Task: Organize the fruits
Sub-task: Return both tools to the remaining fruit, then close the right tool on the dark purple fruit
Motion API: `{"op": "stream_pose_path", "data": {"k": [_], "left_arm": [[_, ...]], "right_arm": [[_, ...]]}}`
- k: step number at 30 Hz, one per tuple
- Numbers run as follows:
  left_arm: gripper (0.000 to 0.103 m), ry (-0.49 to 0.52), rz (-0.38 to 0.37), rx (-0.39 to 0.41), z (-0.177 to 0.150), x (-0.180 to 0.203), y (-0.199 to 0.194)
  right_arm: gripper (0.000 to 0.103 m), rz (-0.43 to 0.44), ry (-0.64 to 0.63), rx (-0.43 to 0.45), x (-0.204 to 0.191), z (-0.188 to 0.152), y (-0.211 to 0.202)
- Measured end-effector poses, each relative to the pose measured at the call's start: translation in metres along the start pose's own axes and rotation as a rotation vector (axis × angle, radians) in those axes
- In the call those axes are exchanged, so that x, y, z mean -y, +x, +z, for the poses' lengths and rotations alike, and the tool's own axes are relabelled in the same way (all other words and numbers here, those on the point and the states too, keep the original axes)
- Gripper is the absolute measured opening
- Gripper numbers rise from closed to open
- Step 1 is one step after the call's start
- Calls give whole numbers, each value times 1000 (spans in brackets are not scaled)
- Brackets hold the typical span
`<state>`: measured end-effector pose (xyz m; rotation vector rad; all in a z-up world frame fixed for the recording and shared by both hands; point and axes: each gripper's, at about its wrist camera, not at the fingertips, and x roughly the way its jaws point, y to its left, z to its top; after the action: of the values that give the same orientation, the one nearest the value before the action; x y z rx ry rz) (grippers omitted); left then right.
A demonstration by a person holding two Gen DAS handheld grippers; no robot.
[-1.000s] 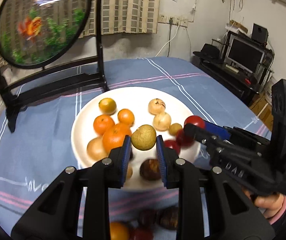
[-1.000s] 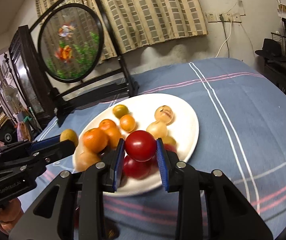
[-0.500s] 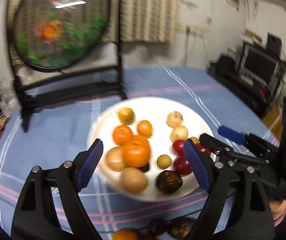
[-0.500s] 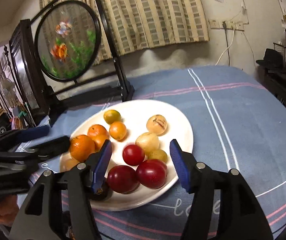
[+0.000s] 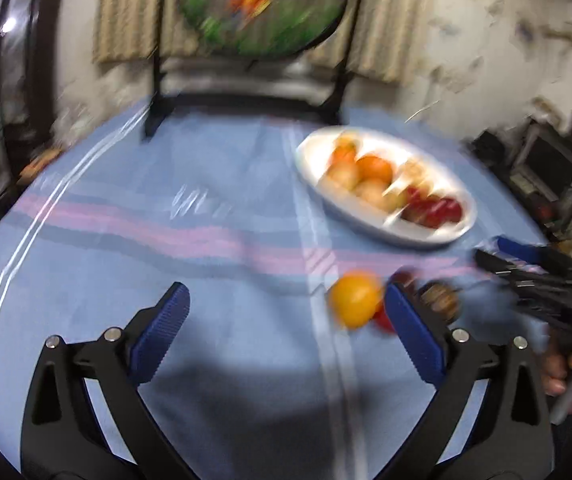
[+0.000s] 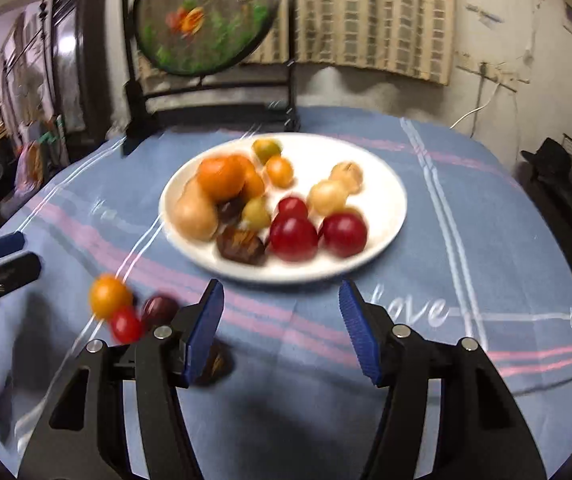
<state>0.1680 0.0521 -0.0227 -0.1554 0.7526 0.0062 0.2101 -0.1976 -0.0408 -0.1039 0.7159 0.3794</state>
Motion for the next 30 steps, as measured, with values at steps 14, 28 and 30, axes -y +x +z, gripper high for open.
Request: {"op": "stream_pose_path", "data": {"k": [14,28,30], "left_arm": [[100,-21,51,23,-1,-8,-3],[100,-24,42,15,-1,-7,-2],[100,-20,44,15,-1,-6,-2]], "right_arm": [[61,88,-121,-79,-40,-22,-2],[61,54,-175,-124,-51,-29,16],[61,54,-176,-128,-51,-29,18]]}}
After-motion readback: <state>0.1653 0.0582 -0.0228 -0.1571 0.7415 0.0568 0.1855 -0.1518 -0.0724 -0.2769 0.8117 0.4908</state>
